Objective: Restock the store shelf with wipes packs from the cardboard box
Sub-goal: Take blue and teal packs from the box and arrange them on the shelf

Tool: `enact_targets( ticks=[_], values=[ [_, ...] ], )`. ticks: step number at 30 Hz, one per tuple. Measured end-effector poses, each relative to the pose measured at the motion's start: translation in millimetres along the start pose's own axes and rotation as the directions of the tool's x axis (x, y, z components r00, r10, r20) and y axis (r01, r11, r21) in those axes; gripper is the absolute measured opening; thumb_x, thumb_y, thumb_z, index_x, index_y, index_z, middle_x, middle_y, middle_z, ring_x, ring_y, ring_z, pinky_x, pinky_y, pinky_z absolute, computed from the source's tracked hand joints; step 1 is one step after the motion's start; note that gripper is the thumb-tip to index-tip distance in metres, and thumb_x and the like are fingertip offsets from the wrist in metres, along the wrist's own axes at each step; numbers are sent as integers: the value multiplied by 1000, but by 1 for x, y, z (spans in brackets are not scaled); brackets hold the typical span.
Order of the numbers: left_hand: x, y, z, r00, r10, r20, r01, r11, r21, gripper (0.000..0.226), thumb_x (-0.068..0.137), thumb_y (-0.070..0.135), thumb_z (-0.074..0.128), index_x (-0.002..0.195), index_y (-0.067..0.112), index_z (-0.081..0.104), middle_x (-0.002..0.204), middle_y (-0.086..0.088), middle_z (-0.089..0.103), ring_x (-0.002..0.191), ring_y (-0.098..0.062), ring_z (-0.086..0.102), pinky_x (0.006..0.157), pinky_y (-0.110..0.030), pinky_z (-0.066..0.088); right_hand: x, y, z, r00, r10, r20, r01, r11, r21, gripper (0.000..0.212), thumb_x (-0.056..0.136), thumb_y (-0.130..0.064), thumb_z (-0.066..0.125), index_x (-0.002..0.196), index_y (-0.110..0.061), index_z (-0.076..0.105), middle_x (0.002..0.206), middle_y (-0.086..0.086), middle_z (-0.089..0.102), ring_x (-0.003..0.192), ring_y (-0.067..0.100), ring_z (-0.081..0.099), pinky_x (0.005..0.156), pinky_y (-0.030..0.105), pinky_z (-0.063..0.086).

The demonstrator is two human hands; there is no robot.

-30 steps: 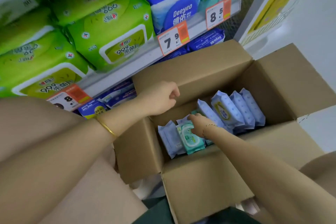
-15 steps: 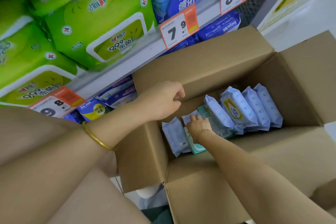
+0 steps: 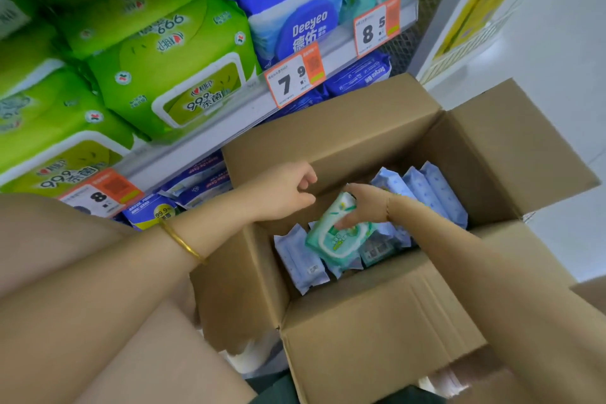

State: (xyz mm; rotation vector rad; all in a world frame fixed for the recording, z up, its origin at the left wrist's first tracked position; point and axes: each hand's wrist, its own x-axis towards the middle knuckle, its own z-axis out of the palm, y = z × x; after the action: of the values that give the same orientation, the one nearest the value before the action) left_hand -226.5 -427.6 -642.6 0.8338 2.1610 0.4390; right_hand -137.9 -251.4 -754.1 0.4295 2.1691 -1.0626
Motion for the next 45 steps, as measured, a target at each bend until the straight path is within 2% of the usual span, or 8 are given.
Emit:
enact_targets(
  ticks=[11,16,28,32,36,38,41,45],
  values=[
    [-37,33,-34,996,69,59,-32,876,-480,25,90,15,62,112,3,61,107,0,69,91,-3,67,84,-19,52,-91,-72,-75,957,-291,-5,248,805,538,37,75,-35,58,102,-10,62,92,3,74,78,15,71,73,33,58],
    [-48,41,-48,1000,-14,-17,-5,597,-802,14,90,7,57,103,5,60,100,-10,70,78,-14,69,77,-27,56,-114,-90,-84,953,-205,-223,301,561,771,51,89,-44,49,124,-8,55,106,11,69,91,22,67,77,34,59],
    [-105,100,-137,983,90,-159,-179,659,-731,52,73,19,72,120,10,53,114,-7,69,100,-21,69,85,-36,57,-180,-168,-131,773,-417,-477,623,360,694,46,78,-8,67,122,-8,53,110,11,69,90,25,70,78,42,59],
    [-119,120,-171,921,37,-387,-321,636,-702,19,80,10,68,97,14,60,98,-3,71,81,-15,70,66,-31,61,-192,-209,-148,704,-436,-561,680,185,709,28,91,-9,53,118,-7,53,101,9,70,80,20,71,71,35,60],
    [-126,127,-224,859,-23,-511,-400,594,-698,12,86,9,62,96,14,58,75,2,72,56,-8,69,52,-27,59,-194,-248,-172,629,-334,-702,767,418,487,25,94,-24,55,113,-8,51,93,10,63,69,19,66,64,32,59],
    [-120,124,-255,806,-75,-587,-434,600,-672,23,86,8,63,107,13,54,82,-1,68,52,-7,68,50,-28,59,-184,-259,-193,398,-234,-887,748,643,165,23,92,-23,56,111,-11,52,93,10,58,72,20,60,65,32,52],
    [-96,116,-299,705,-149,-693,-454,655,-604,22,85,4,64,93,15,46,90,-3,65,59,-11,66,48,-29,57,-170,-272,-230,55,-400,-915,272,887,-372,31,90,-18,50,120,-14,56,114,8,59,108,29,53,91,36,40],
    [-45,106,-350,570,-215,-793,-437,738,-515,35,81,-1,66,106,13,46,112,-10,58,88,-28,63,64,-44,57,-146,-291,-267,155,-550,-821,-78,821,-565,39,95,-27,42,131,-15,49,134,10,47,127,32,38,100,39,34]
  ],
)
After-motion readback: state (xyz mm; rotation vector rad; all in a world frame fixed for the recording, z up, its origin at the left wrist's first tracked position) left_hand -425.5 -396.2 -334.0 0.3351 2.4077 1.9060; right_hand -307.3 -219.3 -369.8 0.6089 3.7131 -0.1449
